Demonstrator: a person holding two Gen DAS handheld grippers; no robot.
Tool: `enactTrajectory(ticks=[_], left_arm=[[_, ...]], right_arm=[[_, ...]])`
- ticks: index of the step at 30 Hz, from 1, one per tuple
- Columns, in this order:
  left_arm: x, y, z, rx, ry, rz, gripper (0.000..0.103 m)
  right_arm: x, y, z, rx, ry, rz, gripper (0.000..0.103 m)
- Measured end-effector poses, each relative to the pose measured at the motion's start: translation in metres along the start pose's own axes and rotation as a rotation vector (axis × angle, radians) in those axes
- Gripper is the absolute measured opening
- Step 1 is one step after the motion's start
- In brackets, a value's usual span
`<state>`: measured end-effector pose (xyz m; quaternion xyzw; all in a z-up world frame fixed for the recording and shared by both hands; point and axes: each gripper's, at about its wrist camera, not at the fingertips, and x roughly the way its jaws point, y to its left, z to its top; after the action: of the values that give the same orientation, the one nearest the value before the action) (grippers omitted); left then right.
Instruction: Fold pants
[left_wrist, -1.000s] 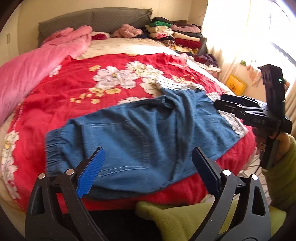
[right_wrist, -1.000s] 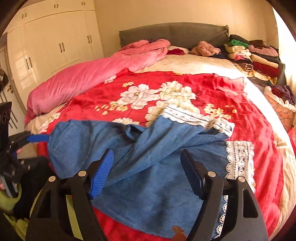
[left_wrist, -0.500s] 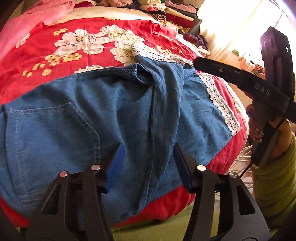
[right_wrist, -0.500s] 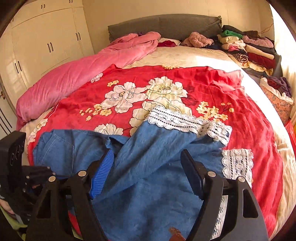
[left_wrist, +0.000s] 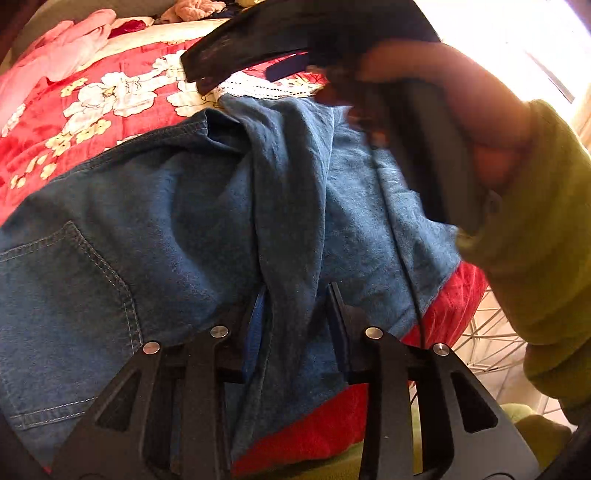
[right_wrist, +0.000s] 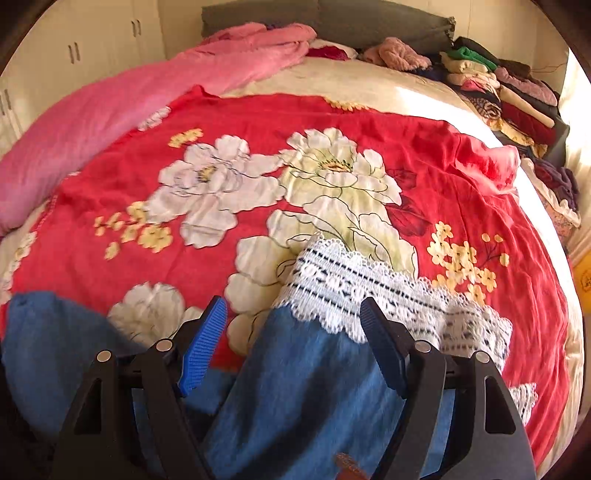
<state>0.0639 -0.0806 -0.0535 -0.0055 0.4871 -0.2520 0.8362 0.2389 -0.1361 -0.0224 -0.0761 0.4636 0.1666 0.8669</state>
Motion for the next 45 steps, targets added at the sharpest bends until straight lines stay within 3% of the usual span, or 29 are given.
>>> enactTrajectory(ticks=[7, 9, 12, 18, 23, 27, 28, 29, 31, 37, 45], left_arm=[[0.001, 0.0, 0.0, -0.008, -0.004, -0.024, 0.025], [0.001, 0.0, 0.0, -0.011, -0.004, -0.029, 0.025], [-0.002, 0.003, 0.0, -0.016, -0.009, -0.037, 0.025], [-0.012, 0.014, -0.001, -0.031, -0.014, -0.057, 0.028], [-0.016, 0.018, 0.002, -0.018, -0.028, -0.028, 0.039], [-0.02, 0.018, 0.002, -0.015, -0.043, -0.007, 0.04], [-0.022, 0.018, 0.001, -0.009, -0.049, -0.002, 0.036], [-0.022, 0.014, 0.002, -0.002, -0.055, 0.0, 0.017], [-0.029, 0.006, 0.0, 0.035, -0.074, 0.009, 0.001], [-0.042, -0.005, -0.007, 0.114, -0.11, 0.071, 0.0], [-0.029, -0.014, -0.013, 0.179, -0.054, 0.092, 0.0]], right_arm=[[0.039, 0.002, 0.015, 0.001, 0.052, -0.074, 0.071], [0.041, -0.006, 0.016, 0.013, 0.051, -0.092, 0.037], [0.031, -0.023, 0.015, 0.056, 0.021, -0.044, 0.013], [-0.035, -0.07, -0.008, 0.189, -0.082, 0.013, 0.009], [-0.092, -0.111, -0.042, 0.306, -0.152, 0.056, 0.009], [-0.135, -0.131, -0.075, 0.344, -0.197, 0.05, 0.009], [-0.144, -0.136, -0.085, 0.36, -0.202, 0.059, 0.009], [-0.15, -0.14, -0.092, 0.37, -0.202, 0.064, 0.009], [-0.161, -0.143, -0.11, 0.382, -0.195, 0.071, 0.009], [-0.175, -0.144, -0.164, 0.439, -0.165, 0.098, 0.009], [-0.162, -0.147, -0.226, 0.522, -0.058, 0.123, 0.009]])
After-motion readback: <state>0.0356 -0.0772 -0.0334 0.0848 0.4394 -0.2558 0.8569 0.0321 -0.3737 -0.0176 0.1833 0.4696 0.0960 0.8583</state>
